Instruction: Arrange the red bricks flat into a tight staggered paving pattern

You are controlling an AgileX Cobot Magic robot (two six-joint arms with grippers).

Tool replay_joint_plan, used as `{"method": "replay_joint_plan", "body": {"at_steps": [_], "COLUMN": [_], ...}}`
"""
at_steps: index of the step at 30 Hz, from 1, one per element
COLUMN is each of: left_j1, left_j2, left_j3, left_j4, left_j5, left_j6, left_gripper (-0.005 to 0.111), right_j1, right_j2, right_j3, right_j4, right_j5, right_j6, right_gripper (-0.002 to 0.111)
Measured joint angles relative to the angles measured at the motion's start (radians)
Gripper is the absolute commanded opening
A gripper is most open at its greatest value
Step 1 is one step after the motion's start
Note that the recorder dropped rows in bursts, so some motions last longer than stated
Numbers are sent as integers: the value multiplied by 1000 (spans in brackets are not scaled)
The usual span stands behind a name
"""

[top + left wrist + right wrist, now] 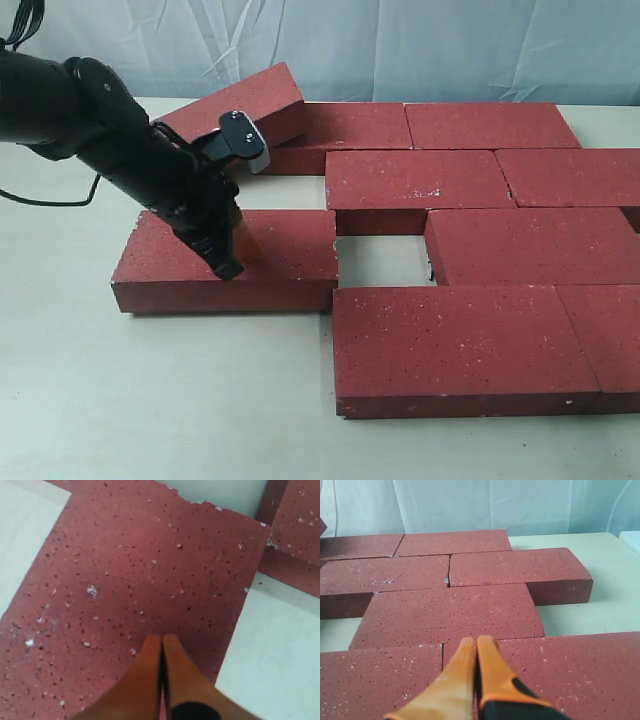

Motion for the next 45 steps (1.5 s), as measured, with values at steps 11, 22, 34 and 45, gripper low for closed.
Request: {"method": "replay_joint_plan", "body": {"at_steps": [11, 22, 34, 45], "left_j1": [-2, 3, 270, 380], "left_j2": [-11, -115, -210, -162], "left_j3": [13, -13, -17, -17], "left_j4": [28, 66, 372, 416], "left_j5": [18, 9, -36, 47], "left_j6": [-19, -38, -641, -854], "left_gripper": [0, 0, 0, 0], "right_j1": [0, 0, 0, 0], "right_j2": [0, 0, 0, 0], "right_j3": [0, 0, 0, 0], "right_j4": [0, 0, 0, 0], "right_j5": [0, 0, 0, 0], "right_j6": [0, 0, 0, 0], "right_gripper": [-1, -1, -1, -1]}}
